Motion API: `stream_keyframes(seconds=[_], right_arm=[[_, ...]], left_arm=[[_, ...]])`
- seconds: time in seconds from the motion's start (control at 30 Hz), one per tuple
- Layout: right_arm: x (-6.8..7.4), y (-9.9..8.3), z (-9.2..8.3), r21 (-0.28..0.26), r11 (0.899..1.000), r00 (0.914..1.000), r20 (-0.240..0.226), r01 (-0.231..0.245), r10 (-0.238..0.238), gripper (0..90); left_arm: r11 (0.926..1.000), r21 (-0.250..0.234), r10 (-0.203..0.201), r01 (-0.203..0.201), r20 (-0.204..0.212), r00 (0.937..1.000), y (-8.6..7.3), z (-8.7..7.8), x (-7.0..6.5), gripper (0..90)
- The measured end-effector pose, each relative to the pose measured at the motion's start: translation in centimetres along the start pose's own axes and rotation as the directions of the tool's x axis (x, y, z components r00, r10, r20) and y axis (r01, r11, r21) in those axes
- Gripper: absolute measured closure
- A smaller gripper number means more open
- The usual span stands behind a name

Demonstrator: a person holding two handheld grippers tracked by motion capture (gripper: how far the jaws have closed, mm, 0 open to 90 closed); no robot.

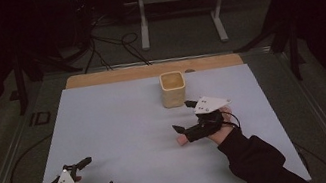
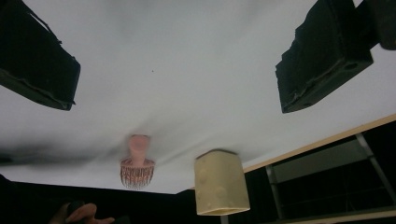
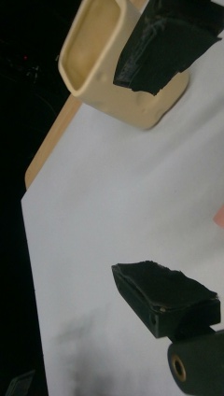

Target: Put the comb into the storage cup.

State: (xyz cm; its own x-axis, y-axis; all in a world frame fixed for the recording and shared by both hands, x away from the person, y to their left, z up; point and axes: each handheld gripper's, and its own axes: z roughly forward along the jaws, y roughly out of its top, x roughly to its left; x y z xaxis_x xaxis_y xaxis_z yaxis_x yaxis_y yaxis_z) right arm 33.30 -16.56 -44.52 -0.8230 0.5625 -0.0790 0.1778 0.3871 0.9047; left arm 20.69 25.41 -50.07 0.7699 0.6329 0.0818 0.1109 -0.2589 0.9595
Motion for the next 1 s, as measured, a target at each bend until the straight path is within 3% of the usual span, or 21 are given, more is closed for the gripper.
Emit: stream_keyframes(seconds=[0.17, 0.43, 0.67, 0.7, 0.77, 0.8, 0.9, 0.93, 0.97, 1.0], right_arm=[[0.0, -0.7, 1.0, 0.025, 1.000, 1.0000, -0.005, -0.007, 0.007, 8.8], [-0.3, -2.1, 2.6, 0.087, 0.995, 0.9979, -0.040, -0.047, 0.051, 18.0], [-0.4, -2.7, 3.3, 0.147, 0.987, 0.9973, -0.022, -0.066, 0.070, 27.3], [-0.4, -3.0, 3.6, 0.167, 0.983, 0.9971, -0.015, -0.072, 0.075, 33.8], [-0.4, -3.0, 3.7, 0.173, 0.982, 0.9973, -0.008, -0.070, 0.072, 35.8], [-0.3, -3.1, 3.9, 0.191, 0.979, 0.9977, 0.005, -0.067, 0.068, 42.5], [-0.1, -3.2, 4.1, 0.215, 0.975, 0.9987, 0.010, -0.052, 0.051, 48.8], [0.0, -3.3, 4.3, 0.225, 0.973, 0.9989, 0.012, -0.048, 0.046, 56.0], [0.0, -3.3, 4.3, 0.225, 0.973, 0.9989, 0.012, -0.048, 0.046, 56.0], [0.0, -3.3, 4.4, 0.241, 0.969, 0.9988, 0.015, -0.049, 0.047, 63.7]], left_arm=[[1.0000, 0.001, -0.002, 0.002, 0.001, 1.0000, 0.0, 0.0, 0.0, 0.0], [1.0000, -0.002, 0.000, 0.000, 0.002, 1.0000, 0.0, 0.0, 0.0, 0.0], [1.0000, -0.002, -0.001, 0.001, 0.002, 1.0000, 0.0, 0.0, 0.1, 0.0], [1.0000, 0.001, -0.005, 0.005, 0.002, 1.0000, -0.1, 0.0, 0.1, 0.0], [1.0000, 0.000, -0.006, 0.006, 0.002, 1.0000, -0.1, 0.0, 0.0, 0.0], [1.0000, 0.001, -0.003, 0.003, 0.001, 1.0000, -0.1, 0.0, 0.0, 0.0], [1.0000, 0.001, -0.009, 0.009, 0.002, 1.0000, -0.1, 0.0, 0.1, 0.0], [1.0000, 0.003, -0.009, 0.009, 0.002, 1.0000, -0.1, 0.0, 0.1, 0.0], [1.0000, 0.002, -0.009, 0.009, 0.001, 1.0000, -0.1, 0.0, 0.1, 0.0], [1.0000, 0.000, -0.007, 0.007, 0.002, 1.0000, -0.1, 0.0, 0.1, 0.0]])
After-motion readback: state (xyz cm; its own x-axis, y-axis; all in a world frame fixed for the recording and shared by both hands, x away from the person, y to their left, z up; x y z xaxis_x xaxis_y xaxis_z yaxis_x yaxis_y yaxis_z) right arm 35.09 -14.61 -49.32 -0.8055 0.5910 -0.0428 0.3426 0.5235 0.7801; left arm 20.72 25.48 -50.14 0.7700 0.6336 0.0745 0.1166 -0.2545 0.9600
